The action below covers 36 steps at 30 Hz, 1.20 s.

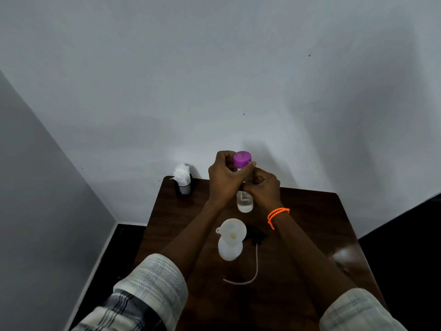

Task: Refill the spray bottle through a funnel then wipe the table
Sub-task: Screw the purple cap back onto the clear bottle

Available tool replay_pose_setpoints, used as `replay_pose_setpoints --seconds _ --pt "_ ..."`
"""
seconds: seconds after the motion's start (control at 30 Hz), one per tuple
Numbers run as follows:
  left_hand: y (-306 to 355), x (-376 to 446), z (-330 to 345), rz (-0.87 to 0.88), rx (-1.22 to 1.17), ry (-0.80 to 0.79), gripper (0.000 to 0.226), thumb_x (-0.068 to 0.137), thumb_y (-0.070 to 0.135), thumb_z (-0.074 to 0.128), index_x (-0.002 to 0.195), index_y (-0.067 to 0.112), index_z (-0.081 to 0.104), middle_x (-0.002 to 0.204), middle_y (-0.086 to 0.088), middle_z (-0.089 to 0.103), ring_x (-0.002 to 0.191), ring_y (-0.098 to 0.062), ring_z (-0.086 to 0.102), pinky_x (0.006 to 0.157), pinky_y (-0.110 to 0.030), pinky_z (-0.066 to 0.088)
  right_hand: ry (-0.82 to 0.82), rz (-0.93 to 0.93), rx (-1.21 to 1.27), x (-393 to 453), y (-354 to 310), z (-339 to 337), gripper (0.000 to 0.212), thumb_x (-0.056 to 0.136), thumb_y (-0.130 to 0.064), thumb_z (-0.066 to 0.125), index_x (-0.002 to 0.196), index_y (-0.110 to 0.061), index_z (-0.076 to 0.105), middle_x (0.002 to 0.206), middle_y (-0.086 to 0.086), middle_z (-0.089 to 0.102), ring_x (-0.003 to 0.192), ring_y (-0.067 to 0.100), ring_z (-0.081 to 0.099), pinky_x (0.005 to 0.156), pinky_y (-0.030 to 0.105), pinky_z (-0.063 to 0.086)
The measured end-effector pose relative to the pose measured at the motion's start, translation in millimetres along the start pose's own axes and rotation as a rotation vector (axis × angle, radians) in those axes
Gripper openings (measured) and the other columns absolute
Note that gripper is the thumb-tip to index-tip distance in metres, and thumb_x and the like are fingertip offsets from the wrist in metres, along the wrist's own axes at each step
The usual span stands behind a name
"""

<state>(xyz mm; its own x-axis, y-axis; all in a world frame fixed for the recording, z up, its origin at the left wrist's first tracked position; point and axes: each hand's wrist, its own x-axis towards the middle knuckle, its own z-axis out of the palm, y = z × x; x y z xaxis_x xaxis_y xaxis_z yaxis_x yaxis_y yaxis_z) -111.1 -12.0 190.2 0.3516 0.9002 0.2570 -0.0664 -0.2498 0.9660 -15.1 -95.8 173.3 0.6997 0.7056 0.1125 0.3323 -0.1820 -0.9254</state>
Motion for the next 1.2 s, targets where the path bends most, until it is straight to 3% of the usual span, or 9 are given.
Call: replay_pose_setpoints --seconds 0.17,0.33,0.47,0.57,0.67,0.77,0.87,1.0,1.2 --pt "-14 7 -7 -0.008 -0.001 -0.071 0.043 0.070 0.032 0.092 0.107 0.019 0.073 0.095 0.007 0.078 0.089 -0.007 0.075 0.084 -0.038 0.062 -0.055 0.025 -0.003 7 11 5 0.040 0.051 -0.038 0.085 0.088 -0.024 0.079 0.082 -0.008 0.079 0.083 0.011 0.076 0.080 0.041 0.062" --pt "-29 16 -15 -0.011 0.047 -0.126 0.049 0.069 0.029 0.093 0.111 0.020 0.070 0.102 0.009 0.076 0.097 -0.007 0.072 0.085 -0.032 0.061 -0.107 0.025 -0.021 20 22 17 0.036 0.061 -0.019 0.095 0.088 -0.034 0.077 0.085 -0.008 0.080 0.084 0.007 0.076 0.080 0.038 0.063" --pt "-56 20 -24 -0.064 0.092 -0.246 0.058 0.069 0.033 0.093 0.119 0.022 0.067 0.112 0.010 0.073 0.109 -0.005 0.068 0.092 -0.025 0.056 -0.157 0.088 -0.014 37 44 32 0.041 0.065 -0.012 0.091 0.103 -0.023 0.079 0.090 -0.002 0.080 0.086 0.010 0.077 0.080 0.037 0.063" --pt "-86 22 -31 -0.136 0.219 -0.276 0.052 0.076 0.042 0.086 0.120 0.021 0.068 0.109 0.009 0.074 0.102 0.000 0.068 0.089 -0.022 0.055 -0.160 0.122 -0.028 48 63 46 0.036 0.067 -0.007 0.086 0.100 -0.020 0.079 0.088 -0.001 0.080 0.087 0.015 0.077 0.083 0.043 0.063" --pt "-118 25 -37 -0.229 0.310 -0.323 0.050 0.082 0.049 0.076 0.123 0.021 0.069 0.113 0.005 0.075 0.104 -0.005 0.068 0.093 -0.027 0.054 -0.168 0.135 -0.061 59 79 64 0.028 0.070 -0.006 0.086 0.094 -0.019 0.079 0.080 -0.003 0.078 0.078 0.003 0.074 0.075 0.030 0.061" --pt "-147 29 -40 -0.300 0.333 -0.362 0.042 0.095 0.033 0.068 0.133 0.014 0.064 0.123 -0.003 0.072 0.111 -0.012 0.067 0.094 -0.025 0.053 -0.183 0.166 -0.075 70 93 79 0.029 0.069 -0.007 0.089 0.095 -0.014 0.079 0.078 -0.005 0.076 0.068 -0.011 0.068 0.063 0.009 0.050" --pt "-173 34 -40 -0.383 0.305 -0.358 0.041 0.100 0.021 0.061 0.138 0.007 0.059 0.128 -0.007 0.068 0.110 -0.011 0.063 0.087 -0.013 0.050 -0.191 0.206 -0.077 83 107 93 0.044 0.057 -0.007 0.096 0.097 -0.014 0.079 0.083 -0.002 0.079 0.072 -0.004 0.072 0.066 0.012 0.055" --pt "-209 41 -35 -0.444 0.248 -0.334 0.038 0.097 0.024 0.061 0.134 0.014 0.064 0.122 -0.003 0.073 0.111 -0.014 0.069 0.102 -0.042 0.054 -0.170 0.219 -0.103 101 124 113 0.048 0.055 -0.008 0.096 0.099 -0.012 0.078 0.087 0.001 0.080 0.080 0.013 0.077 0.074 0.027 0.061" --pt "-236 55 -30 -0.520 0.189 -0.268 0.046 0.094 0.023 0.063 0.139 0.014 0.059 0.128 -0.006 0.070 0.117 -0.018 0.067 0.105 -0.043 0.052 -0.162 0.207 -0.161 120 140 136 0.050 0.054 -0.011 0.097 0.100 -0.012 0.077 0.092 0.005 0.079 0.085 0.020 0.075 0.080 0.033 0.060"
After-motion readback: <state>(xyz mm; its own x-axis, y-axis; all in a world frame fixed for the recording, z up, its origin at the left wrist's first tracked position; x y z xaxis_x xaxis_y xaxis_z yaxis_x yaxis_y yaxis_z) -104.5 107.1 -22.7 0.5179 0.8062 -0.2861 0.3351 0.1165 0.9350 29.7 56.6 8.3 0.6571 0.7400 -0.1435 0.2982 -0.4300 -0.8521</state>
